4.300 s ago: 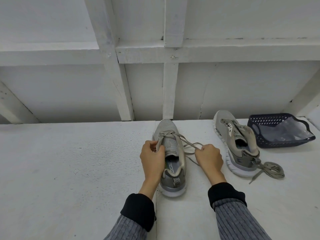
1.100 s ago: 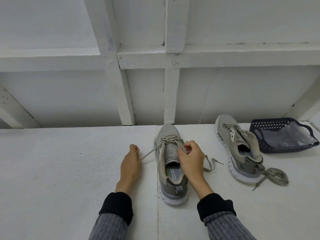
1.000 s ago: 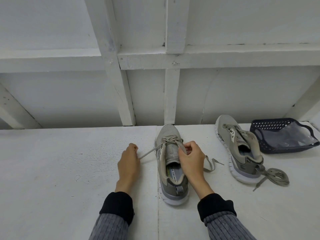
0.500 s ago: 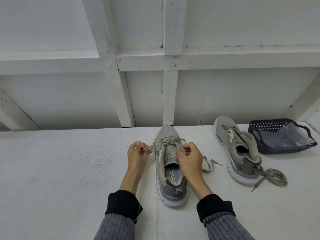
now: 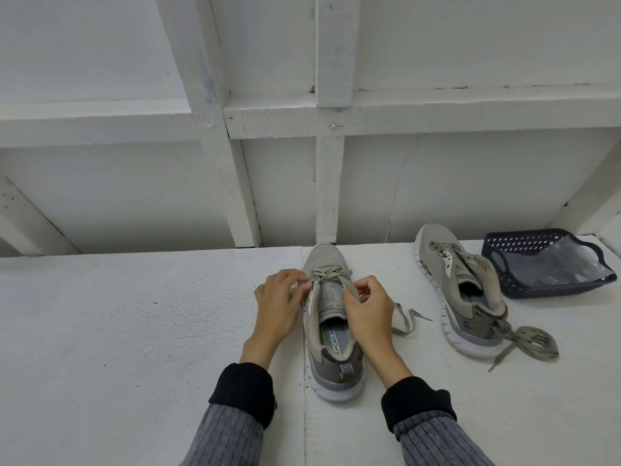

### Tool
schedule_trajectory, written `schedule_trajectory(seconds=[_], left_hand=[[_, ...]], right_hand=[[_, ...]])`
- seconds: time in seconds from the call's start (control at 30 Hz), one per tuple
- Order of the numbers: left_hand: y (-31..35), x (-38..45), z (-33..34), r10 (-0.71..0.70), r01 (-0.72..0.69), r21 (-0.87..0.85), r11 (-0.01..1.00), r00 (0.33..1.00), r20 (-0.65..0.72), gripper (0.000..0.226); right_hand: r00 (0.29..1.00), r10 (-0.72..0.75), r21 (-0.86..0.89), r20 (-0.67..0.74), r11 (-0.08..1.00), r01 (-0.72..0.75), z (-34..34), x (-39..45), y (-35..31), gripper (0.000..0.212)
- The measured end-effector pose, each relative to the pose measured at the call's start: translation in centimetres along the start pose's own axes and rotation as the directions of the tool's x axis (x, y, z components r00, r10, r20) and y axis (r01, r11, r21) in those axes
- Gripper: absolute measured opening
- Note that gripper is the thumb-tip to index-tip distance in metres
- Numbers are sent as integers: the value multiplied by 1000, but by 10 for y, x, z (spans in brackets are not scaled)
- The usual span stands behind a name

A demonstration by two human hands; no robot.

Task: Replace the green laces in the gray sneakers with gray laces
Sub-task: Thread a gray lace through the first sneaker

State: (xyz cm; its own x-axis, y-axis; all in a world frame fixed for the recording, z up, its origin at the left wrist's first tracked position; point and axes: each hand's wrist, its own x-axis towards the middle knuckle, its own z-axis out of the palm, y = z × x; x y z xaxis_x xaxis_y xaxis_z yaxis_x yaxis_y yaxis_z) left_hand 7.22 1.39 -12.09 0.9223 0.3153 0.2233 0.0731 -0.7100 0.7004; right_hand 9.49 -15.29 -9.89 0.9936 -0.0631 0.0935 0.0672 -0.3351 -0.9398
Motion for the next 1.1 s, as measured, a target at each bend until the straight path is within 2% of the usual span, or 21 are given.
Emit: schedule_trajectory(seconds=[0.07, 0.13, 0.2, 0.27, 0.4, 0.5, 0.6, 0.67, 0.8, 0.9, 1.03, 1.1], left_hand=[[8, 0, 2, -9, 8, -16, 1000, 999, -45, 11], [6, -3, 1, -146, 138, -73, 988, 982, -117, 23], [-3, -8, -2, -321, 313, -73, 947, 931, -174, 22], [-12, -12, -3, -368, 372, -12, 928, 910, -190, 18], [-16, -10, -1, -302, 303, 5, 953, 949, -93, 13], [-9, -7, 3, -182, 181, -8, 983, 983, -19, 25], [1, -5, 4, -120, 120, 1, 993, 993, -15, 16], [6, -5, 5, -122, 121, -19, 992, 992, -40, 19], [4, -9, 2, -150, 152, 11, 988, 985, -87, 26], [-2, -9, 1, -168, 178, 82, 981, 980, -107, 28], [-3, -7, -2, -225, 221, -68, 973, 972, -59, 27], [-8, -5, -8, -299, 277, -163, 947, 946, -130, 27]], right_hand=[[1000, 1, -5, 4, 1000, -1, 0, 0, 0, 13], [1000, -4, -9, 4, 1000, 4, -1, 0, 1, 13], [1000, -4, -13, 7, 1000, 4, 0, 0, 2, 13], [1000, -2, -13, 18, 1000, 2, 1, 1, 1, 13], [996, -1, 65, 92, 998, -5, -3, 1, -6, 18], [988, 67, 134, 138, 987, -86, -8, 9, -8, 27], [970, 87, -14, 228, 996, -86, -11, 27, 1, 16], [953, 76, -86, 293, 995, -53, -11, 32, 7, 11], [980, -1, -182, 199, 983, 38, -12, 33, 13, 14], [993, 29, -220, 115, 976, -3, -12, 32, 15, 14], [995, 45, -149, 93, 988, -31, -14, 27, 6, 11], [994, 38, -70, 100, 997, -31, -17, 22, -4, 11]])
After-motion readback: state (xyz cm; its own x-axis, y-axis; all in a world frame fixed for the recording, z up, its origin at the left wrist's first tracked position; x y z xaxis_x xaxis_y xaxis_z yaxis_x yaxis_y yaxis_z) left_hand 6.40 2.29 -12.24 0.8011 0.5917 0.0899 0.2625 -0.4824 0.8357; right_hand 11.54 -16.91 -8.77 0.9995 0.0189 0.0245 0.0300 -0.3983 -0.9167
